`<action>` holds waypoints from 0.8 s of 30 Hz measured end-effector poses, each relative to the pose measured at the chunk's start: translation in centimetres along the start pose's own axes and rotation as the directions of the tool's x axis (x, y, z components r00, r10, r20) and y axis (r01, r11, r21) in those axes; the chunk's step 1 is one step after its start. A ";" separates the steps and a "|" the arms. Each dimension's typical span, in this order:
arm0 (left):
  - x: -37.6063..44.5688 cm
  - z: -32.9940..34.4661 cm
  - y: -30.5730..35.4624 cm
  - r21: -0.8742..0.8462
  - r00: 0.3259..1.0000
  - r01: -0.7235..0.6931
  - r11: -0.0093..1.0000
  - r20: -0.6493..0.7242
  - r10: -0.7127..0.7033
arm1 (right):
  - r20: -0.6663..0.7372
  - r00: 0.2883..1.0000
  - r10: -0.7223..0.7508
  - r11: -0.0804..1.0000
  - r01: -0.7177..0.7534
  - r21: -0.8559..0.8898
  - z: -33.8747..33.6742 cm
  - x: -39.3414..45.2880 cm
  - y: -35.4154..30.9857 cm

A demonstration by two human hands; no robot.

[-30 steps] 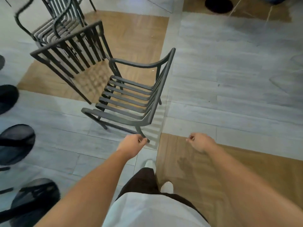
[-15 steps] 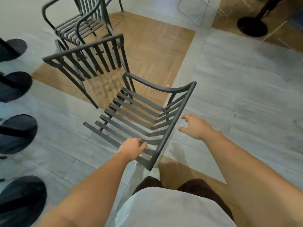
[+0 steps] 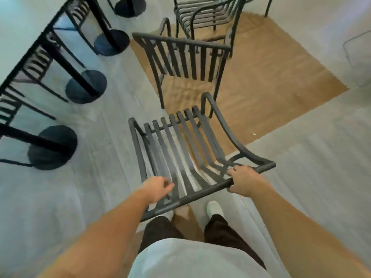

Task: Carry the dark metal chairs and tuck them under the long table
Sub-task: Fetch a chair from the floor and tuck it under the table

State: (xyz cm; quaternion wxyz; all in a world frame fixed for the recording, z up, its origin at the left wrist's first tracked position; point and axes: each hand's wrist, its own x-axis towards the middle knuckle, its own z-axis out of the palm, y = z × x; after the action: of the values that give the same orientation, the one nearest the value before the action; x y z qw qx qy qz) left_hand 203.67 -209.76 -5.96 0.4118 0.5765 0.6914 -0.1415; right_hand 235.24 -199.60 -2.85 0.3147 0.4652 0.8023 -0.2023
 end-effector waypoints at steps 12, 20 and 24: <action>-4.0 6.5 3.7 -0.283 0.978 0.177 0.943 -0.058 -0.201 | 0.091 0.987 -0.133 0.990 0.136 -0.032 0.6 3.1 2.6; -3.4 6.5 4.3 0.038 0.978 0.163 0.986 -0.139 -0.156 | 0.063 0.994 -0.088 0.988 0.095 -0.126 1.7 3.6 2.1; -3.4 7.2 4.3 0.099 0.968 0.190 0.977 -0.187 -0.169 | 0.048 0.991 -0.121 0.981 0.127 -0.144 1.9 3.8 2.7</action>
State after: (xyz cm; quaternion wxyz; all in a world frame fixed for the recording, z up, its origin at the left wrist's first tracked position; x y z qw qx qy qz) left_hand 210.46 -215.61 -6.73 0.2997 0.5446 0.7654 -0.1664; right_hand 236.82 -197.14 -6.95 0.3504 0.3858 0.8362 -0.1709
